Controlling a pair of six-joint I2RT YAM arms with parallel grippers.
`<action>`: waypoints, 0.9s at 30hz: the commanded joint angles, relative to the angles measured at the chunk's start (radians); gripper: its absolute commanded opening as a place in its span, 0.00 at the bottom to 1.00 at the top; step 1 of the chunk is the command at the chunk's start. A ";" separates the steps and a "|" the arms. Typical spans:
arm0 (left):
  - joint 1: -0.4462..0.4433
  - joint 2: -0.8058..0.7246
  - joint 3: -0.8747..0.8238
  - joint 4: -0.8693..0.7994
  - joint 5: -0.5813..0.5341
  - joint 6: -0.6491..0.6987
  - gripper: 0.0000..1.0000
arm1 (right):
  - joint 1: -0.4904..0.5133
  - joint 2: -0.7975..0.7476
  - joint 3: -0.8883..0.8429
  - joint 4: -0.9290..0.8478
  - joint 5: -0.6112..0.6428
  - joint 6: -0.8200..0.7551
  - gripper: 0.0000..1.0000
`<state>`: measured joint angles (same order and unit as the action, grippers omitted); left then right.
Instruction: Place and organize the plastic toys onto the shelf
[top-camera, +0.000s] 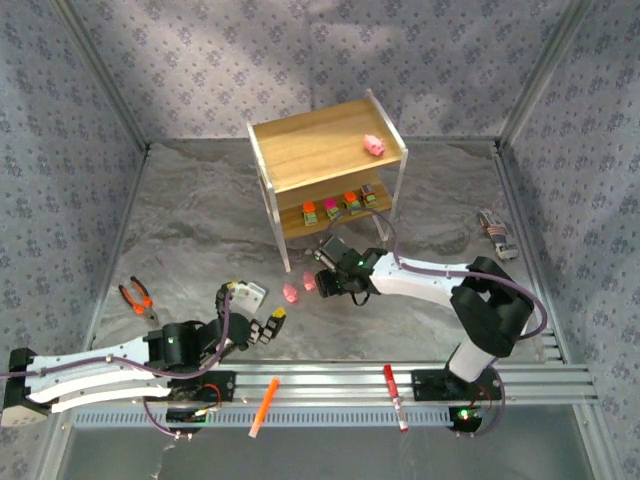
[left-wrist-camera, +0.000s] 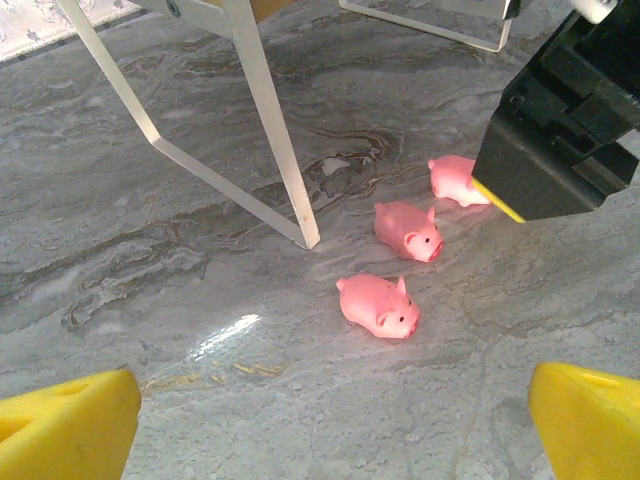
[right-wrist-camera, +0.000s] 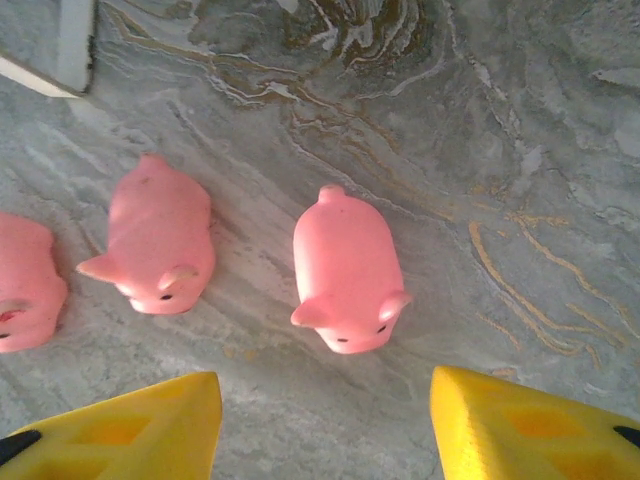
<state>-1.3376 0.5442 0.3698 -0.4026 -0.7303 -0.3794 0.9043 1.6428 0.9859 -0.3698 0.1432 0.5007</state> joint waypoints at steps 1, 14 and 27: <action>-0.008 -0.006 0.023 -0.006 -0.012 -0.004 1.00 | -0.017 0.023 0.002 0.016 -0.016 -0.017 0.61; -0.009 -0.003 0.023 -0.005 -0.015 -0.003 1.00 | -0.038 0.074 0.014 0.050 -0.041 -0.046 0.60; -0.008 -0.010 0.020 -0.003 -0.015 0.000 1.00 | -0.045 0.114 0.051 0.043 -0.027 -0.080 0.54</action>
<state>-1.3376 0.5442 0.3698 -0.4026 -0.7303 -0.3794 0.8616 1.7378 1.0061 -0.3168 0.1116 0.4435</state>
